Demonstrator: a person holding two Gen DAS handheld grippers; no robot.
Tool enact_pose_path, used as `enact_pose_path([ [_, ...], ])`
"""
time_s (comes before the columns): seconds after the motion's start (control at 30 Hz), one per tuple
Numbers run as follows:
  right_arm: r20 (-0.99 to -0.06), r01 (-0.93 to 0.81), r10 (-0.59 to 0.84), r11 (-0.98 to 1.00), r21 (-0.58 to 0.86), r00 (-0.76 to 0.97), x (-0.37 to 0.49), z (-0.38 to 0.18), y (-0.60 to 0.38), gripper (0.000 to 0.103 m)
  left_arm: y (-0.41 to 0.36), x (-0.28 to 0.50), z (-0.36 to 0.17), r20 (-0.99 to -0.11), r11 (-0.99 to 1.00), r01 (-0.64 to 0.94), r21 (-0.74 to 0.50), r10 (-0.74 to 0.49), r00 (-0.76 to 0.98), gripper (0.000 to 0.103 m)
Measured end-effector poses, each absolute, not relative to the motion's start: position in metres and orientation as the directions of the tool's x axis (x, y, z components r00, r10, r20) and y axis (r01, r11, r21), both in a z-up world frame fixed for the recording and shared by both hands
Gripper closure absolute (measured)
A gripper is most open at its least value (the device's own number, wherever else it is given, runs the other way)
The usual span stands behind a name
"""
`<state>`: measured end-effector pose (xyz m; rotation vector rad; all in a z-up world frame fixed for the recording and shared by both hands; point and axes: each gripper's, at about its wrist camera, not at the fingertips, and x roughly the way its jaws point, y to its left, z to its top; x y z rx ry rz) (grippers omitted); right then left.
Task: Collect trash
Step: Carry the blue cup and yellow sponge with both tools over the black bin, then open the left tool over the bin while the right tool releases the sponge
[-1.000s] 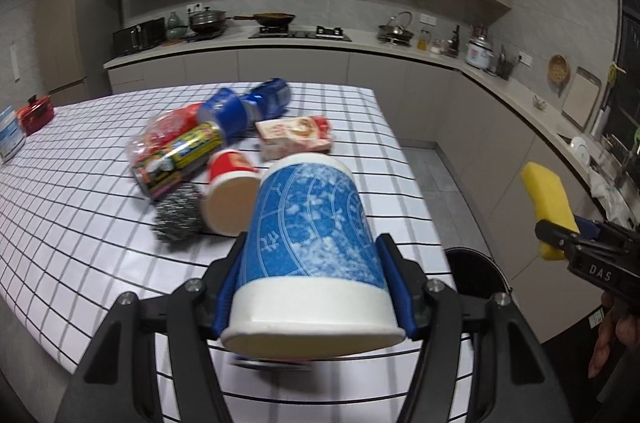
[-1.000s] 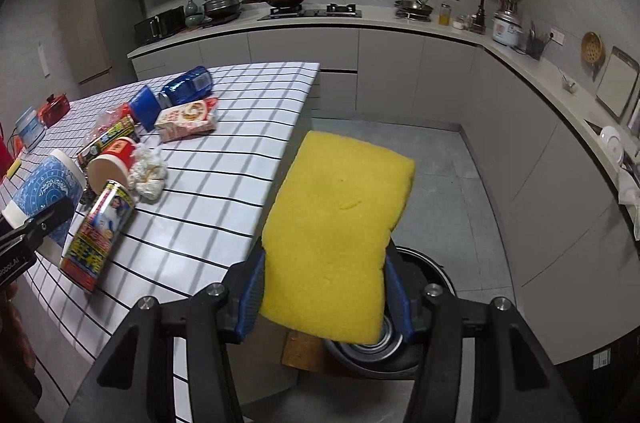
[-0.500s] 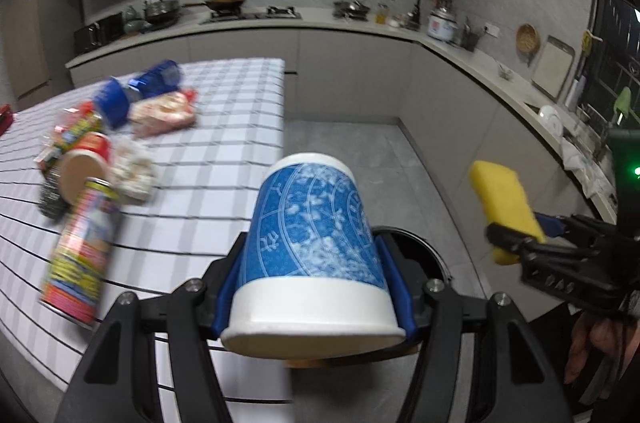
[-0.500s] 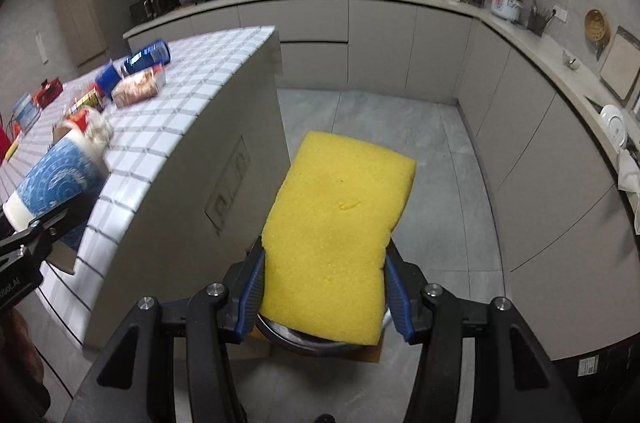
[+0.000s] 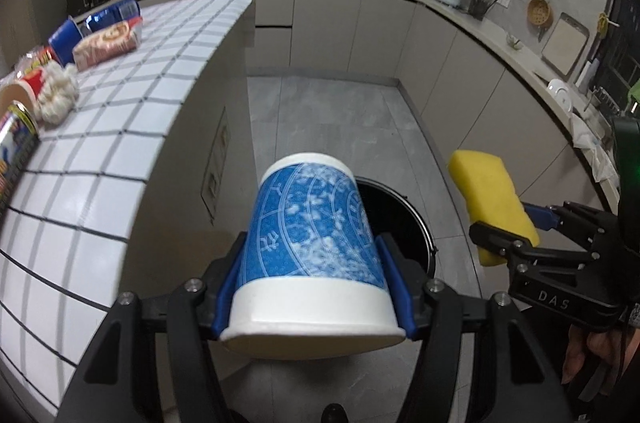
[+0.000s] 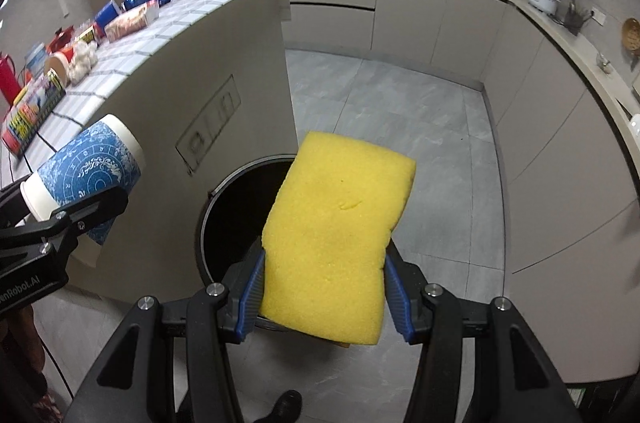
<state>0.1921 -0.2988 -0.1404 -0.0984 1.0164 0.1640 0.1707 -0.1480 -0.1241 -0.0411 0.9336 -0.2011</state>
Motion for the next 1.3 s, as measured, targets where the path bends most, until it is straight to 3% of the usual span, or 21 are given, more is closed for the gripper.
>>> enact_pose_path([
  [0.57,-0.888,-0.468,0.167,0.882,-0.060,0.428,0.218,-0.211,-0.282,0.047,-0.165,0.192,-0.171,-0.867,0.978,0.086,-0.193,-0.211,0.451,0.040],
  [0.63,-0.895,-0.499,0.177,0.865,-0.058,0.410,0.220,-0.217,-0.280,0.045,-0.167,0.197,-0.180,-0.869,0.961,0.101,-0.258,-0.277,0.409,0.036],
  [0.67,-0.898,-0.518,0.189,0.854,-0.050,0.398,0.221,-0.220,-0.280,0.041,-0.167,0.200,-0.186,-0.871,0.953,0.098,-0.285,-0.301,0.389,0.031],
  [0.7,-0.900,-0.541,0.208,0.840,-0.037,0.384,0.223,-0.226,-0.279,0.024,-0.164,0.201,-0.191,-0.877,0.956,0.074,-0.285,-0.291,0.382,0.024],
  [0.77,-0.909,-0.552,0.183,0.832,-0.060,0.374,0.225,-0.237,-0.280,0.000,-0.152,0.201,-0.192,-0.874,0.952,0.026,-0.304,-0.290,0.390,0.015],
  [1.1,-0.892,-0.457,0.184,0.889,-0.028,0.413,0.225,-0.230,-0.299,0.000,-0.152,0.181,-0.171,-0.881,0.981,0.043,-0.188,-0.188,0.434,0.015],
  [1.3,-0.900,-0.360,0.094,0.930,-0.073,0.425,0.229,-0.221,-0.306,0.000,-0.154,0.180,-0.154,-0.869,0.988,0.067,-0.142,-0.157,0.469,0.015],
])
